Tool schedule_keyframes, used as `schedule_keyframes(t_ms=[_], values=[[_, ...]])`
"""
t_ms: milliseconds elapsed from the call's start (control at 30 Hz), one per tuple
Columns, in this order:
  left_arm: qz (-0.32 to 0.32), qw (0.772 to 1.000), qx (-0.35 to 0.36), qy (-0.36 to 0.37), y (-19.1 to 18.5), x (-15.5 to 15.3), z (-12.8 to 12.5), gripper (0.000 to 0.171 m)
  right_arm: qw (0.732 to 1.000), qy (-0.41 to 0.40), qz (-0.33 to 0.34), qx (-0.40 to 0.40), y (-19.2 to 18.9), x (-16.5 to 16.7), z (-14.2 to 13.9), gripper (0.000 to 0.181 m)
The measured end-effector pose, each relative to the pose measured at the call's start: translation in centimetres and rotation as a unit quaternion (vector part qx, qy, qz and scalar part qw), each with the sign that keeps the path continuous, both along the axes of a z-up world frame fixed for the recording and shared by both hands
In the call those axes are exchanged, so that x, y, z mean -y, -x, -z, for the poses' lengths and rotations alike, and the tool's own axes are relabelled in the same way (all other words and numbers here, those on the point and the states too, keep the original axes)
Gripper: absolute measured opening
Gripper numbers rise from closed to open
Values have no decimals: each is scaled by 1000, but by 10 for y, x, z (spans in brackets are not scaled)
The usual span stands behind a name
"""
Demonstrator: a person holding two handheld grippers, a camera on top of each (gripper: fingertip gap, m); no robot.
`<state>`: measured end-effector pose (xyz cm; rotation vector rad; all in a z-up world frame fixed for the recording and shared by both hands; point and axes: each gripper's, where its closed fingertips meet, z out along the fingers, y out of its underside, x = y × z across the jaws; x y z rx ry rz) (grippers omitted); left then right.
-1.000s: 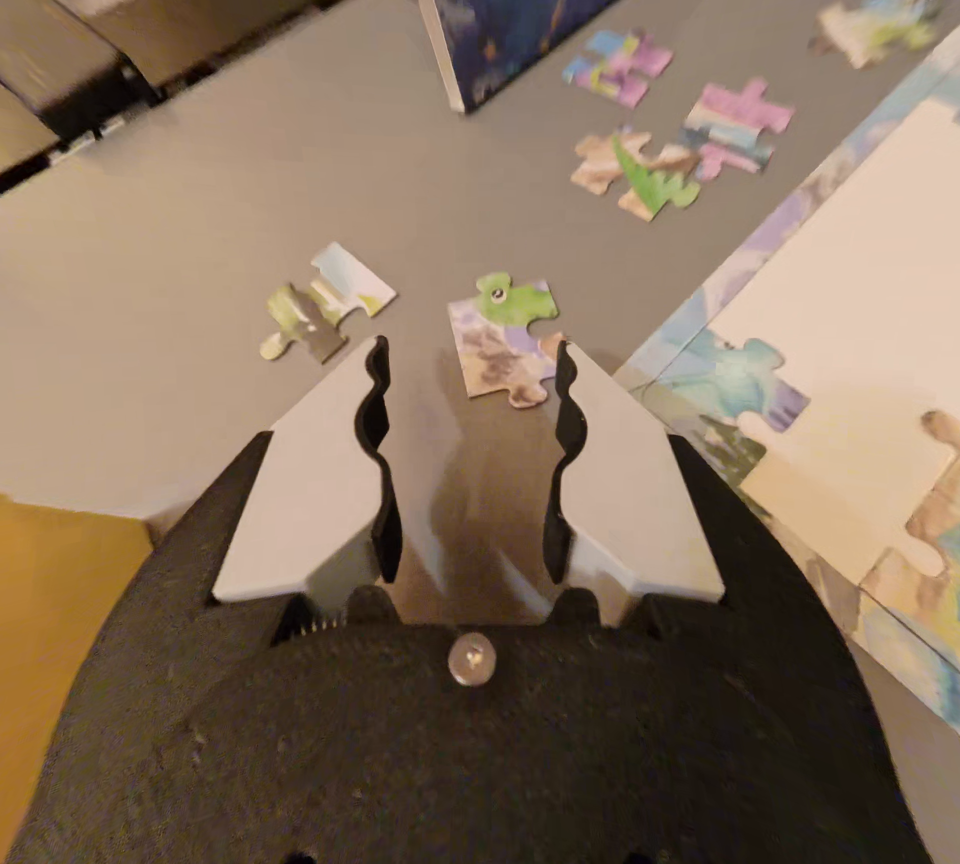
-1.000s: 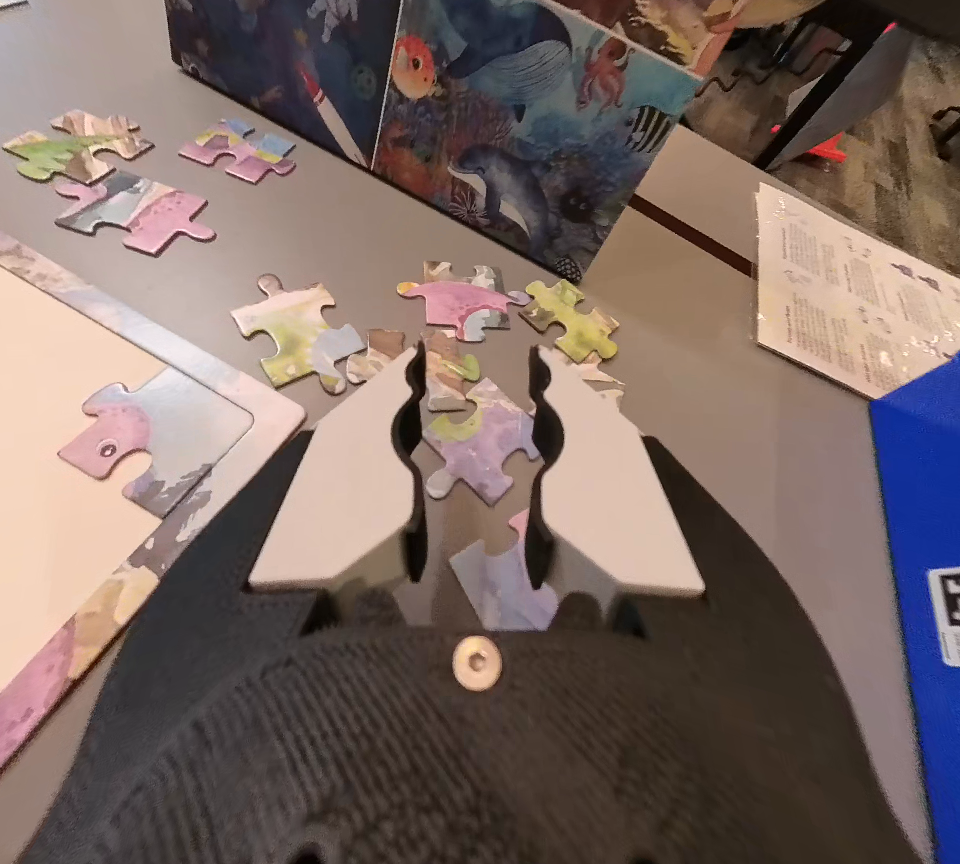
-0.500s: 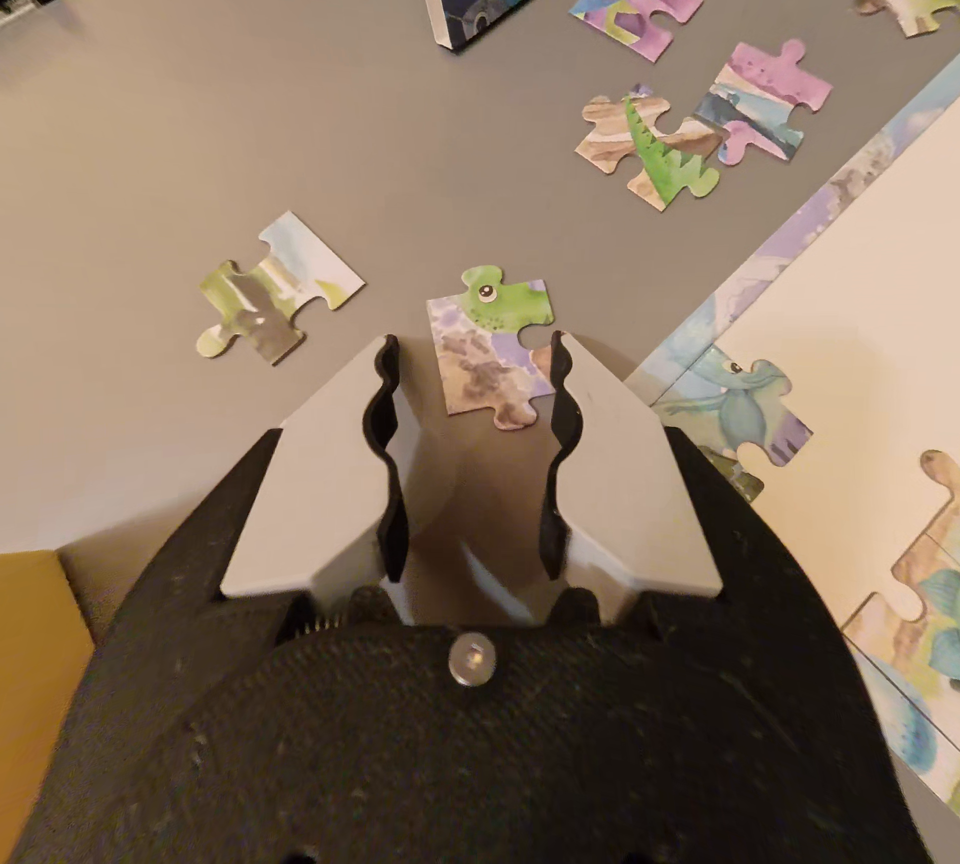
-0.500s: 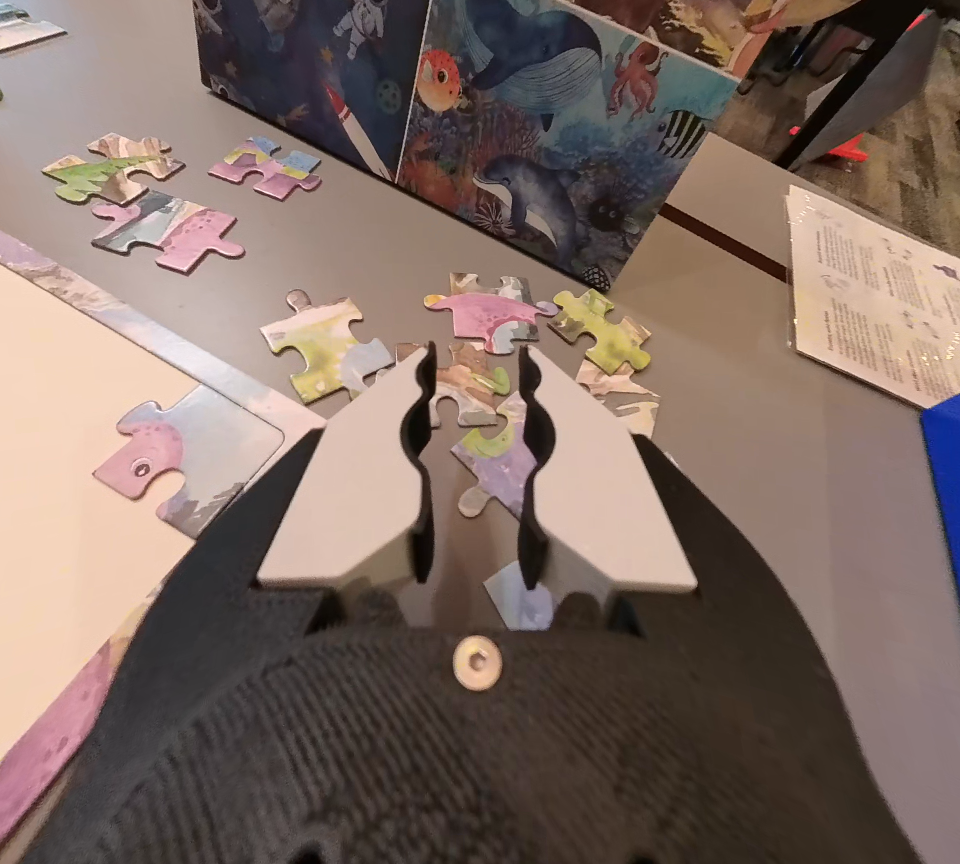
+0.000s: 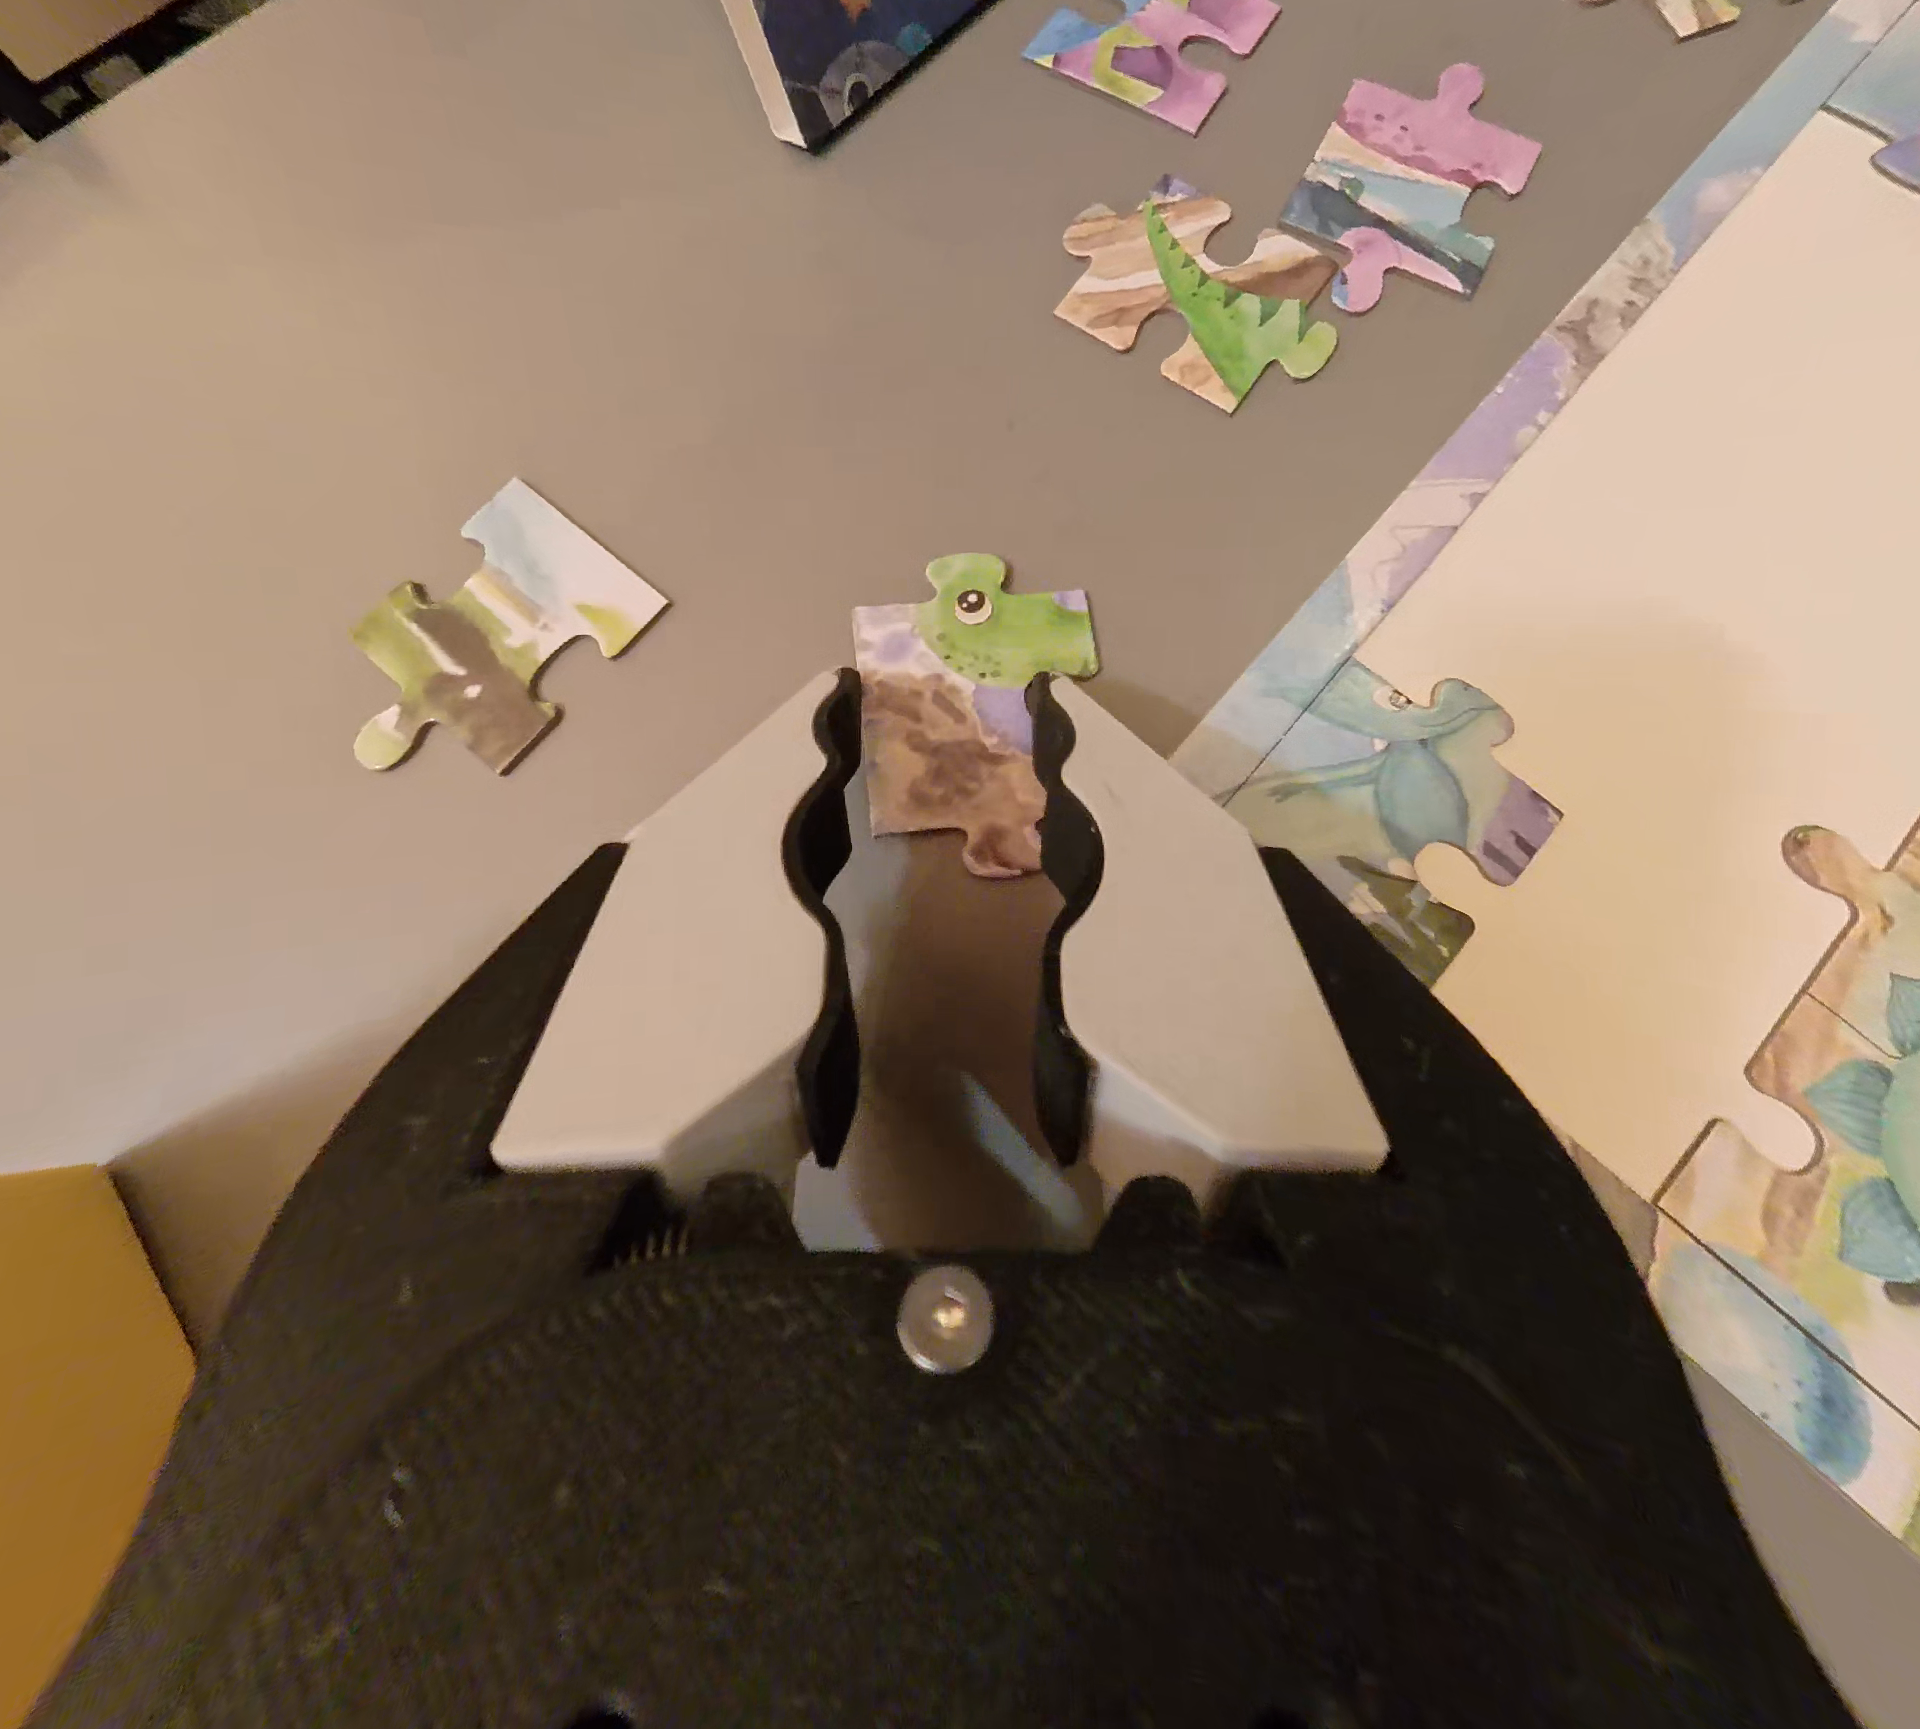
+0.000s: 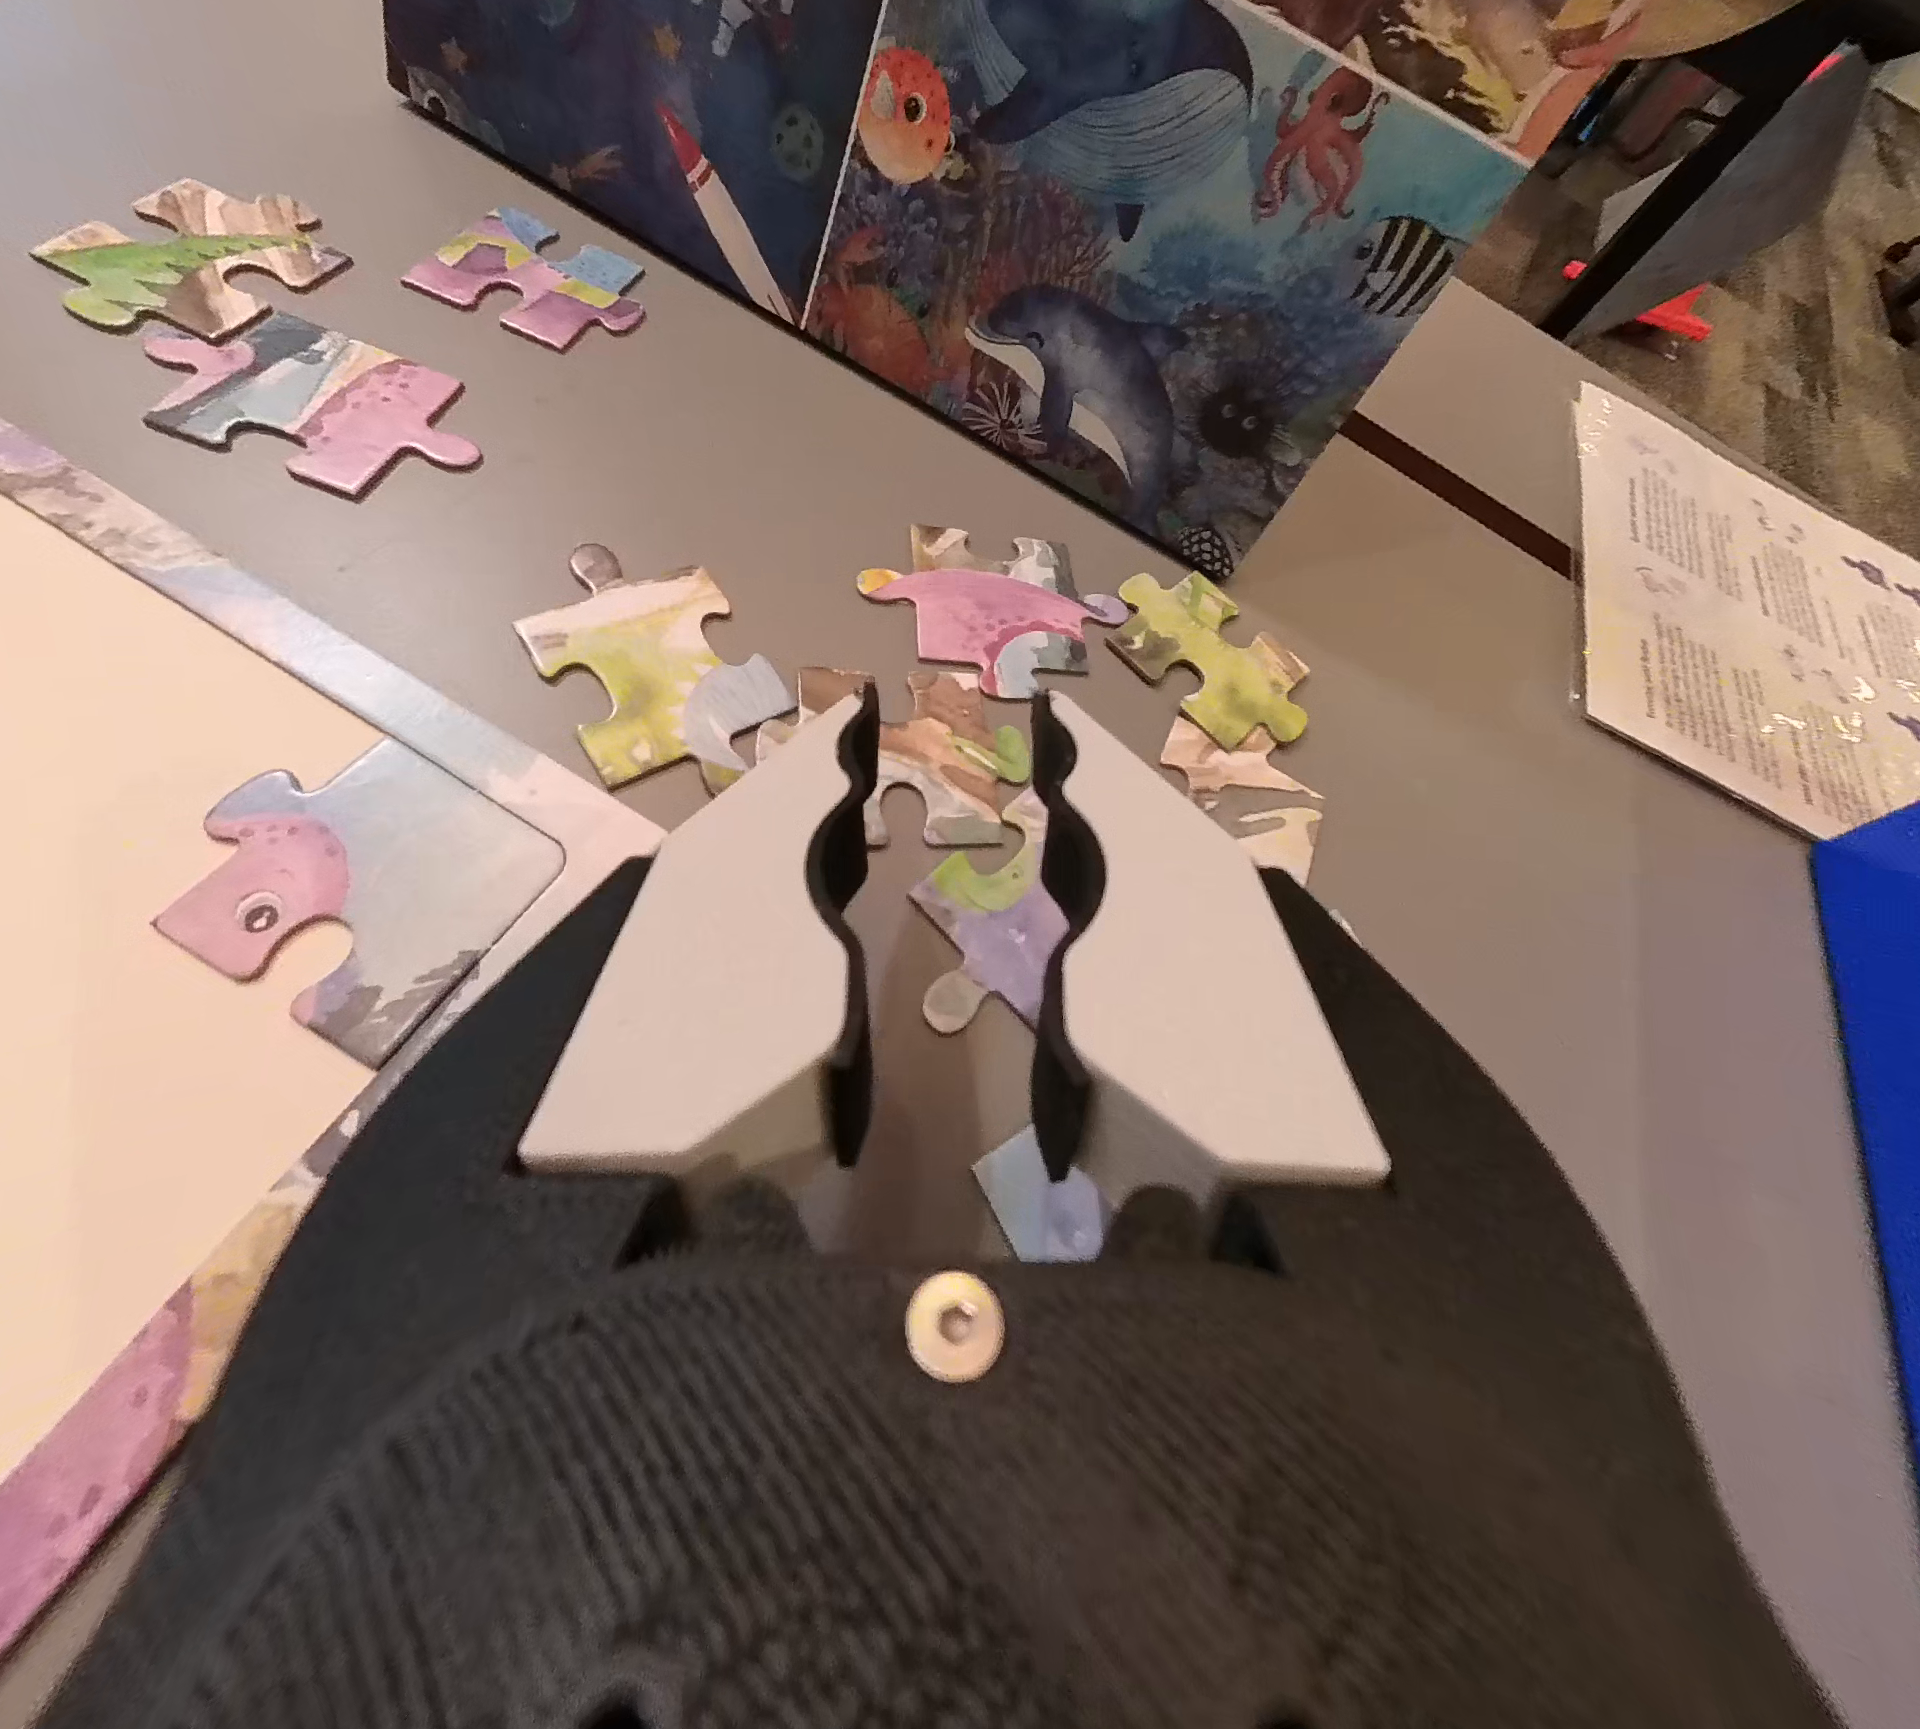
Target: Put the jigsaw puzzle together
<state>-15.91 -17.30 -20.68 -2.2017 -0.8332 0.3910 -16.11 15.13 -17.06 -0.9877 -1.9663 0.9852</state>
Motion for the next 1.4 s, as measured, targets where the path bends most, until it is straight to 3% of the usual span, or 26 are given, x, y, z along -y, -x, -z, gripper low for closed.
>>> schedule_keyframes(t_ms=[400, 500, 600, 1067, 1133, 1267, 1400], values=[[4, 999, 36, -15, -1, -1, 4, 47, 1000, -9, -6, 5, 0, 3, 3, 28], [3, 999, 34, -14, -1, 0, 4, 45, 1000, -17, -6, 5, 0, 3, 4, 28], [12, 999, 36, -16, -4, -2, 4, 30, 1000, -20, -5, 6, 1, 3, 5, 28], [21, 1000, -7, -18, -7, -2, -10, 30, 1000, -16, -6, 3, 1, 3, 3, 28], [42, 998, -33, -19, -13, -9, -21, 30, 1000, -17, -7, 4, 1, 3, 4, 28], [150, 984, -88, -28, -50, -46, -43, 30, 1000, -21, -8, 6, 1, 4, 5, 28], [272, 957, -99, -27, -103, -94, -39, 30, 1000, -29, -8, 9, 1, 4, 7, 28]])
